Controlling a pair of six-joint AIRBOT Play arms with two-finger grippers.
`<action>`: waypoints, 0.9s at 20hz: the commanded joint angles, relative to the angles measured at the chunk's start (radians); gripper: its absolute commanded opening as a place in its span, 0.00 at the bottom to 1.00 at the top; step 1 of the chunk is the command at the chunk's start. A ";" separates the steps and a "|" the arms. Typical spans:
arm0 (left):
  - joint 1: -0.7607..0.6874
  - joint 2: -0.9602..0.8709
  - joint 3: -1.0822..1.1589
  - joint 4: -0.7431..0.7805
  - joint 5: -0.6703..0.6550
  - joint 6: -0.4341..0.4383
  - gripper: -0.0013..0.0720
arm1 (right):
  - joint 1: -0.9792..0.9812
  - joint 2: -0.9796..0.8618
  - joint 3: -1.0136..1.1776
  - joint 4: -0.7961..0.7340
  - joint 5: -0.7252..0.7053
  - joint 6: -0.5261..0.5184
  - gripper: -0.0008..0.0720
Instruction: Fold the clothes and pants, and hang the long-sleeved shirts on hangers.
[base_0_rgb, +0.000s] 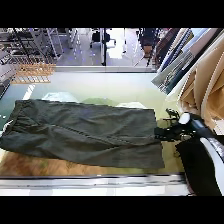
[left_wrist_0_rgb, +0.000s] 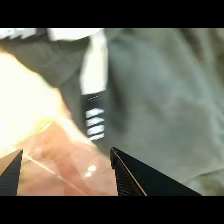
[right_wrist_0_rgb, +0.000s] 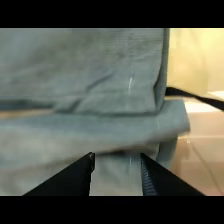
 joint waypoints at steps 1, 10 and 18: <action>0.090 -0.004 -0.001 -0.113 0.036 -0.025 0.82 | -0.125 0.127 -0.056 0.094 0.127 -0.132 0.58; 0.147 -0.153 -0.002 -0.482 0.108 -0.075 0.80 | -0.401 0.367 -0.528 0.220 0.232 -0.138 0.73; 0.119 -0.203 -0.011 -0.595 0.131 -0.075 0.20 | -0.343 0.367 -0.657 0.307 -0.083 -0.069 0.65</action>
